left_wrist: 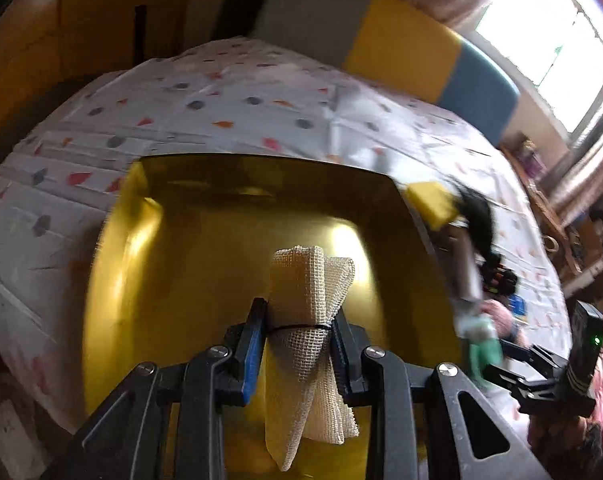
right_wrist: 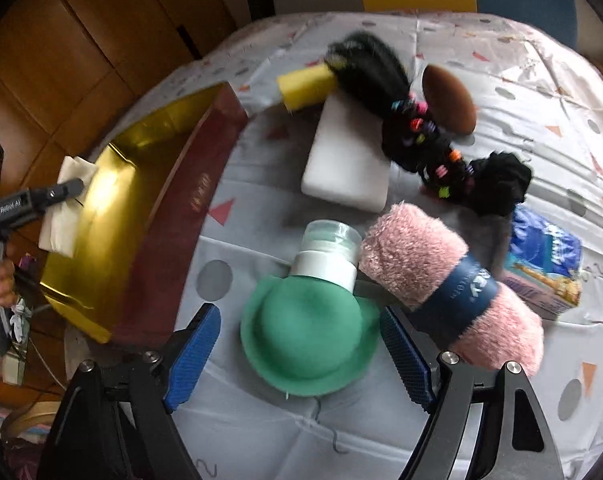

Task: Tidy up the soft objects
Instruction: 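Carry the beige cloth into the gold tray and release it while the right tool grasps the green hat, then lift the green hat with the right tool and carry it toward the tray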

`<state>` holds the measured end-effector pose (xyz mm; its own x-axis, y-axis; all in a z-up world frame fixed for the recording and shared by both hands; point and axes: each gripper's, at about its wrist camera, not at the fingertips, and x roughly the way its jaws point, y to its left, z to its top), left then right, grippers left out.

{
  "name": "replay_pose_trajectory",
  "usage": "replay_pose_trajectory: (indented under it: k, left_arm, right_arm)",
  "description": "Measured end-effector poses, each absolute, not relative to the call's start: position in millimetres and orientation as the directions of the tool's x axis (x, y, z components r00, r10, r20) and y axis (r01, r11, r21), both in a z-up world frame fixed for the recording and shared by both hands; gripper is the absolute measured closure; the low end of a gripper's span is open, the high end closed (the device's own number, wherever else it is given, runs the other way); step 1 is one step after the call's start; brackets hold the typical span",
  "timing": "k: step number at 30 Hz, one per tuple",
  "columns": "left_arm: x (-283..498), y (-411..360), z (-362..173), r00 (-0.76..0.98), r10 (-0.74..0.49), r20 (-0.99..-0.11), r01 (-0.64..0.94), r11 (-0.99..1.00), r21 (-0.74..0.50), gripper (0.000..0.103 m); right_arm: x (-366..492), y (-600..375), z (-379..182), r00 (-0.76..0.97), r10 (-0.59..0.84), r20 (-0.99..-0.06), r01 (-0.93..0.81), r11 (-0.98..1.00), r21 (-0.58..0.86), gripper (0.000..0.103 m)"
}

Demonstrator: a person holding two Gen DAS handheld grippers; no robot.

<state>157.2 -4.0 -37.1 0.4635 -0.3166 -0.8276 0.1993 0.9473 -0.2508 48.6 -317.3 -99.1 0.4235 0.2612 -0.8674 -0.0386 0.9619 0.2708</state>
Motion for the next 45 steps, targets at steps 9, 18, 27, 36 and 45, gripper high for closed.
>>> replay_pose_trajectory:
  k: [9, 18, 27, 36, 45]
  left_arm:
    - [194.4, -25.7, -46.7, 0.447, -0.316, -0.837, 0.219, 0.946, -0.24, 0.06]
    - [192.3, -42.2, -48.2, 0.466, -0.297, -0.833, 0.18, 0.954, -0.239, 0.039]
    - [113.2, -43.3, -31.2, 0.588, -0.206, -0.782, 0.215, 0.972, -0.095, 0.039]
    - [63.7, -47.1, -19.1, 0.672, -0.113, -0.732, 0.186, 0.982, 0.019, 0.039]
    - [47.2, -38.2, -17.7, 0.676, -0.084, -0.732, 0.143, 0.989, 0.019, 0.039]
  right_arm:
    - [54.8, -316.7, -113.1, 0.417, 0.199, -0.887, -0.034, 0.979, 0.203, 0.045]
    - [55.4, -322.3, -113.4, 0.415, 0.214, -0.884, -0.027, 0.974, 0.223, 0.04]
    - [56.6, -322.4, -110.4, 0.435, 0.241, -0.868, -0.022, 0.966, 0.257, 0.033]
    - [54.5, -313.9, -106.8, 0.449, 0.195, -0.872, -0.047, 0.98, 0.195, 0.044]
    - [49.6, -297.6, -106.3, 0.46, 0.101, -0.882, -0.09, 0.994, 0.067, 0.054]
